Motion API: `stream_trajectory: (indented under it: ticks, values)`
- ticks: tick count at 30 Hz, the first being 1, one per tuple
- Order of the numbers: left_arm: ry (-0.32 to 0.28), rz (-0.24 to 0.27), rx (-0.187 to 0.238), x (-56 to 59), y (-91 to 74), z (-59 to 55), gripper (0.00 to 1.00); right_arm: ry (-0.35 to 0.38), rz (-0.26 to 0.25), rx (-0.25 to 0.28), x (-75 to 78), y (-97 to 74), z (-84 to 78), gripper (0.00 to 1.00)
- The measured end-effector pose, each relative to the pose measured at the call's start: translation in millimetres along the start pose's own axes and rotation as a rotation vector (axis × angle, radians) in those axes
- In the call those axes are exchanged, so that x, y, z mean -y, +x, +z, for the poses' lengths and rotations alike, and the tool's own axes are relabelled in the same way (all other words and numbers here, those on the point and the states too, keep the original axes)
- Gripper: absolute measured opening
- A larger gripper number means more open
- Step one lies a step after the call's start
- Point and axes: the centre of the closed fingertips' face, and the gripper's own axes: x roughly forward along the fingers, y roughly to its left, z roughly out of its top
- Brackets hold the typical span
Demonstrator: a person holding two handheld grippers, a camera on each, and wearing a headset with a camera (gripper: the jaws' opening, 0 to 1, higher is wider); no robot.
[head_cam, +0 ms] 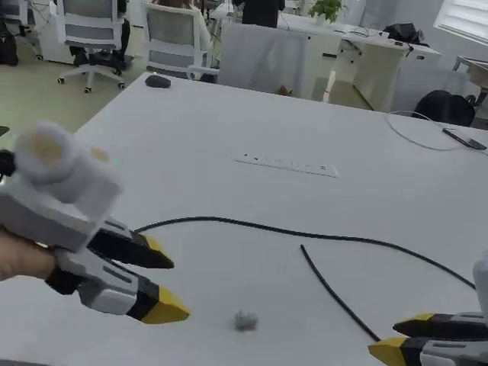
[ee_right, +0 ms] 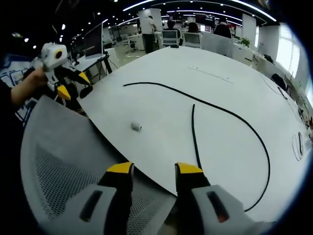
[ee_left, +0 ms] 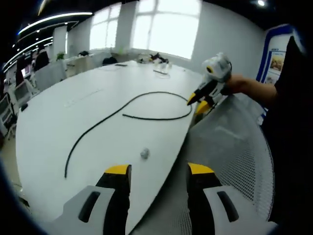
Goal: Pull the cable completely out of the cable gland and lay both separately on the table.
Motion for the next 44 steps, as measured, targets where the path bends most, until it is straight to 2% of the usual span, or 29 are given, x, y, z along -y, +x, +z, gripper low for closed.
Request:
stream_trajectory:
  ticks: [1,2,3,4,7,10,12,15,18,19,21,24,28,30,37,41,44]
  values:
    - [-0.029,0.017,0.021,-1.4,-5.6,0.8,0.46,0.003,0.010,-0.013,-1.3,-1.2,-3.9,0.36]
    - [-0.055,0.063,0.053,-7.4,-12.6,0.9,0.46,0.005,0.013,-0.020,-1.8,-1.7,-6.0,0.37]
    - [-0.069,0.088,0.073,-10.2,-17.2,0.6,0.46,0.007,0.013,-0.029,-3.2,-2.4,-9.2,0.37]
    - [-0.091,0.121,0.087,-13.1,-22.8,-2.4,0.46,0.007,0.014,-0.036,-3.9,-2.8,-11.4,0.38]
    - [-0.130,0.180,0.125,-17.3,-31.8,-5.6,0.47,0.013,0.024,-0.052,-6.1,-2.5,-18.5,0.38]
    - [-0.183,0.226,0.201,-19.5,-37.7,-5.1,0.48,0.046,0.024,-0.044,-8.1,-3.8,-19.7,0.40]
    - [-0.195,0.252,0.218,-21.9,-38.6,-7.8,0.48,0.062,0.012,-0.033,-7.6,-5.3,-19.8,0.43]
    - [-0.201,0.328,0.262,-31.1,-41.5,-7.6,0.49,0.097,-0.013,-0.002,-3.9,-6.5,-18.1,0.41]
    - [-0.206,0.330,0.239,-29.7,-35.1,-16.2,0.50,0.119,-0.018,0.013,-4.1,-6.0,-17.6,0.41]
    - [-0.194,0.309,0.185,-25.1,-29.9,-25.4,0.50,0.121,-0.018,0.014,-4.1,-4.9,-17.5,0.41]
    - [-0.161,0.300,0.141,-21.0,-24.2,-31.8,0.52,0.117,-0.004,0.008,-6.7,-0.1,-17.7,0.41]
    - [-0.154,0.291,0.131,-16.4,-17.4,-33.3,0.52,0.108,-0.003,-0.014,-8.2,3.4,-19.9,0.41]
    - [-0.172,0.272,0.151,-12.9,-14.9,-30.6,0.53,0.099,0.007,-0.025,-11.2,3.6,-21.4,0.41]
    - [-0.162,0.268,0.141,-11.6,-12.7,-31.3,0.53,0.097,0.008,-0.028,-11.5,4.1,-21.8,0.41]
    - [-0.161,0.273,0.139,-14.4,-13.4,-31.5,0.53,0.089,0.011,-0.042,-13.8,5.7,-24.1,0.41]
    - [-0.141,0.303,0.104,-20.5,-16.0,-37.4,0.53,0.091,0.013,-0.041,-14.2,5.5,-24.3,0.41]
    - [-0.148,0.301,0.114,-21.9,-17.3,-35.4,0.53,0.088,0.012,-0.048,-14.3,6.1,-25.0,0.41]
